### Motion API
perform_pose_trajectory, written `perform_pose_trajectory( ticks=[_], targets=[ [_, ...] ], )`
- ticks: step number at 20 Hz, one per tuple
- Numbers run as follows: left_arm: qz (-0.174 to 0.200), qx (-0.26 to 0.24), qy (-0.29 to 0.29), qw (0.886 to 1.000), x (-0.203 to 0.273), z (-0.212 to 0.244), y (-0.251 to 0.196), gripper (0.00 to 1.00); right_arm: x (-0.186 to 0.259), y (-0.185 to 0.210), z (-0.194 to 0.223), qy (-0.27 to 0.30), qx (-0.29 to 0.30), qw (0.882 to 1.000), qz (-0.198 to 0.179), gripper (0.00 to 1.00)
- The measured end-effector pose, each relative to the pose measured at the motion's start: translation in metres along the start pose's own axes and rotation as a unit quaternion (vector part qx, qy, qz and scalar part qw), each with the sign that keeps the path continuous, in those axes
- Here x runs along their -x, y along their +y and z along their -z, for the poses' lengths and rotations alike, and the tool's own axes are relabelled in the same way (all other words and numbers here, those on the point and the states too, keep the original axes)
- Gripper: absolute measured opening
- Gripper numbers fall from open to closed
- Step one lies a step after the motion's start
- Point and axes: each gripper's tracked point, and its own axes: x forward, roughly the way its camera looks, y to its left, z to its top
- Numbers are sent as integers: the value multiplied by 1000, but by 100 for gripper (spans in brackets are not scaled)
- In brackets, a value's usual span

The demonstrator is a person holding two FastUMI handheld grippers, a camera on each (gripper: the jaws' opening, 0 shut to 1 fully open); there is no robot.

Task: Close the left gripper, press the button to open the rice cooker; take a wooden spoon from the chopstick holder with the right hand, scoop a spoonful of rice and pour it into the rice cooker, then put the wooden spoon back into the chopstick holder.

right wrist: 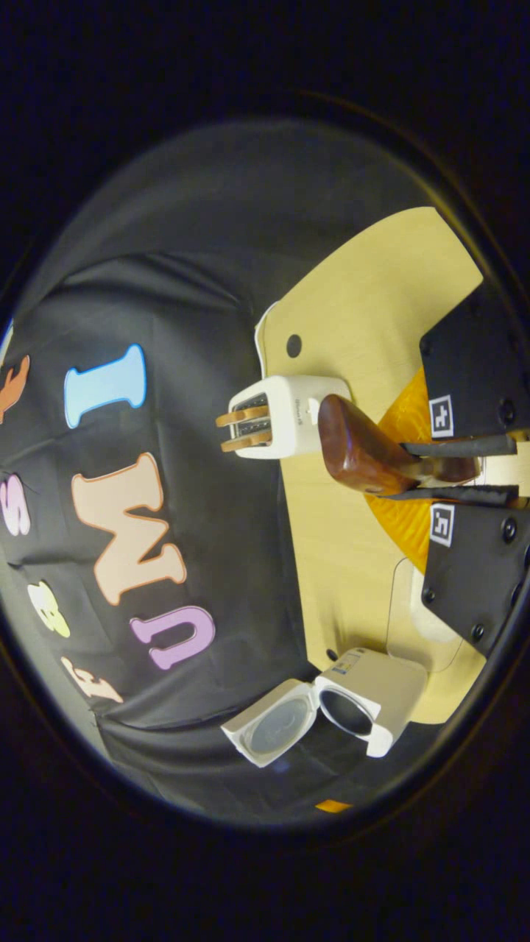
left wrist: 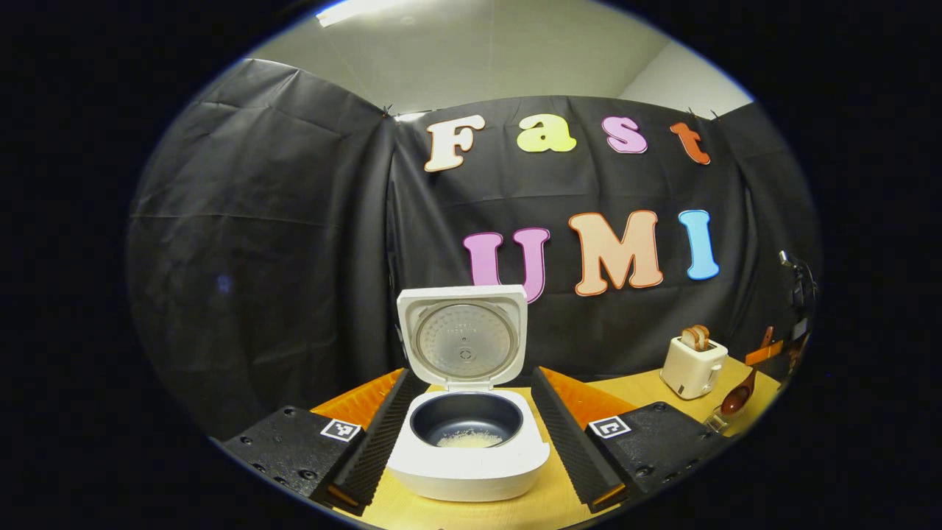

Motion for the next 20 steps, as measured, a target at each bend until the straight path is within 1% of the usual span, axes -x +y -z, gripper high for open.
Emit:
perform_pose_trajectory(
  ticks=[3, 7, 13, 14, 16, 17, 18, 19, 20],
  targets=[
    [7, 3, -3, 1000, -3, 0, 2, 96, 9, 22, -14, -23, -9, 1000, -10, 18],
    [13, 5, -5, 1000, -5, 1, 9, 96, 13, 63, -19, -38, -24, 998, -33, 18],
    [19, 4, 1, 1000, -8, 6, 25, 96, 0, 123, 2, -31, -18, 998, -53, 18],
    [19, 3, 2, 1000, -8, 6, 28, 99, -4, 131, 8, -26, -16, 998, -54, 18],
    [22, 2, 5, 1000, -8, 8, 30, 99, -10, 146, 21, -18, -11, 998, -57, 18],
    [23, 0, 5, 1000, -6, 9, 33, 96, -13, 153, 25, -15, -8, 998, -59, 18],
    [24, -1, 6, 1000, -5, 8, 35, 96, -17, 159, 30, -11, -6, 998, -60, 18],
    [24, 0, 6, 1000, -4, 10, 36, 99, -20, 164, 34, -10, -3, 998, -60, 18],
    [24, 2, 8, 1000, -4, 11, 37, 95, -23, 168, 37, -8, 0, 998, -61, 18]
  ],
)
